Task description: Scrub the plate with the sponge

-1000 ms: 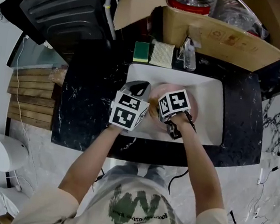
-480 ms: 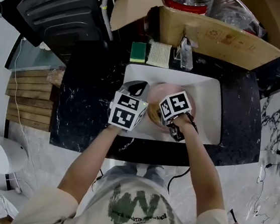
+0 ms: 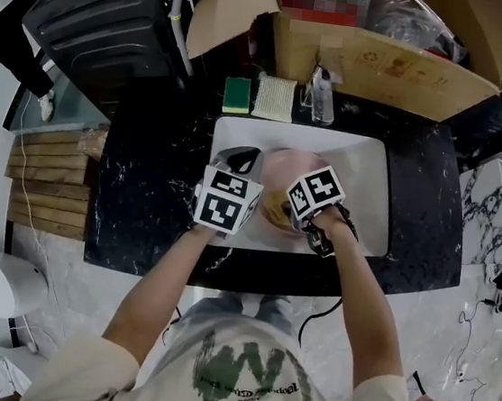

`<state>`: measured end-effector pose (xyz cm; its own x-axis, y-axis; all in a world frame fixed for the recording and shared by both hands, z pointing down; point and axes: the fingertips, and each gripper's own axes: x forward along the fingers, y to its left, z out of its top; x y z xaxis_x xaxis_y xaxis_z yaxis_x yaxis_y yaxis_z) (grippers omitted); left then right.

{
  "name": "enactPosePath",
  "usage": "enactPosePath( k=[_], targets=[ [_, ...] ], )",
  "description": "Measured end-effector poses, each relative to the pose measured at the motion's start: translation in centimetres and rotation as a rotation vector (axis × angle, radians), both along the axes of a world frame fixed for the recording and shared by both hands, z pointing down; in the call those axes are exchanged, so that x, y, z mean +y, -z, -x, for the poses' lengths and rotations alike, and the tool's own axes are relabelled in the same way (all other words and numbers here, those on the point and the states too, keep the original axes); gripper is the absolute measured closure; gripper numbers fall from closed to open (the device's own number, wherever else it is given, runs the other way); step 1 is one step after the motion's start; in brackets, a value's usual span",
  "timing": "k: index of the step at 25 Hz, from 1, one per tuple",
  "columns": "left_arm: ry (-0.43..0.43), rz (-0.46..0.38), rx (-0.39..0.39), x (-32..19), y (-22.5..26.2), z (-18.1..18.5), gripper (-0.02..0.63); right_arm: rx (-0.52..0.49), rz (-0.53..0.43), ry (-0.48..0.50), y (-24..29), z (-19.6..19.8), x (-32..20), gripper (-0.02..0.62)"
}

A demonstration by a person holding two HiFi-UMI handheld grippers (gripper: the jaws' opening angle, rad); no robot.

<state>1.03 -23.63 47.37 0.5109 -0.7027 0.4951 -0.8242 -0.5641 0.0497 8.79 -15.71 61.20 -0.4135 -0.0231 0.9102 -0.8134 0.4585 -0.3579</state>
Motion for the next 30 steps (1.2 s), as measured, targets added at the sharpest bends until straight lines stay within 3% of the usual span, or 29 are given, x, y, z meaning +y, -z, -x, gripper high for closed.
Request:
enactPosePath(
  k=[14, 30],
  targets=[
    [0.006, 0.002, -0.007, -0.1, 0.0, -1.4, 0.606, 0.057, 0.022, 0.017, 0.1, -4.1, 0.7, 0.532],
    [0.038, 0.004, -0.010, -0.2, 0.0, -2.5, 0.606, 0.158, -0.030, -0.029, -0.1, -10.1, -1.3, 0.532]
  ],
)
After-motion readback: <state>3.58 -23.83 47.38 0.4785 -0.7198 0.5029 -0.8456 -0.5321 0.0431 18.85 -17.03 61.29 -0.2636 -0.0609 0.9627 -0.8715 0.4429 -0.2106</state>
